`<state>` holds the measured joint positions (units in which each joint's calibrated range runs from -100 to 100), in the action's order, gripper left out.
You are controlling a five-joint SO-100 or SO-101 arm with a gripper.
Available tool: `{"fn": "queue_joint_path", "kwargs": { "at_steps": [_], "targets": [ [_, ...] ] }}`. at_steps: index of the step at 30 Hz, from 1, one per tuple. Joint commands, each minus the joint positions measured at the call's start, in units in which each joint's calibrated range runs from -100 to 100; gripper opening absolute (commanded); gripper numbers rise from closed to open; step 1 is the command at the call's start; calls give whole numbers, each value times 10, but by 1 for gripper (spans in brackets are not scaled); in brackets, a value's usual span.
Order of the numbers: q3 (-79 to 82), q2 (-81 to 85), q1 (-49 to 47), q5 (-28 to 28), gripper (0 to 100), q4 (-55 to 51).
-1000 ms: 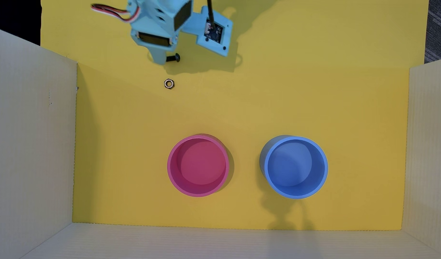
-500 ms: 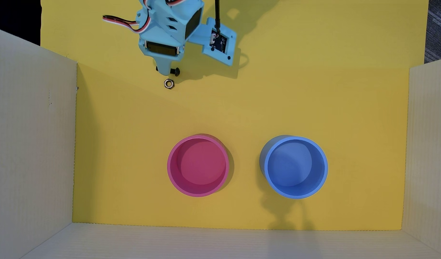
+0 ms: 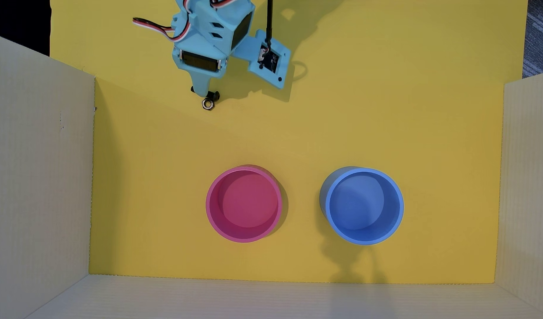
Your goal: Pick up the bolt and place it in the pink box
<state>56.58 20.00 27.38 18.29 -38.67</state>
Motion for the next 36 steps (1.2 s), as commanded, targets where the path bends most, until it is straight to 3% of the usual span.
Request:
{"fn": "queue_joint_path", "kwargs": {
  "at_steps": [1,16,24,36],
  "targets": [
    [-10,2,0,-5,17,5],
    [-9,0,0,-32,18,37],
    [-90,-107,4,-37,18,29],
    [-196,-155,-1,-48,18,-79]
  ]
}}
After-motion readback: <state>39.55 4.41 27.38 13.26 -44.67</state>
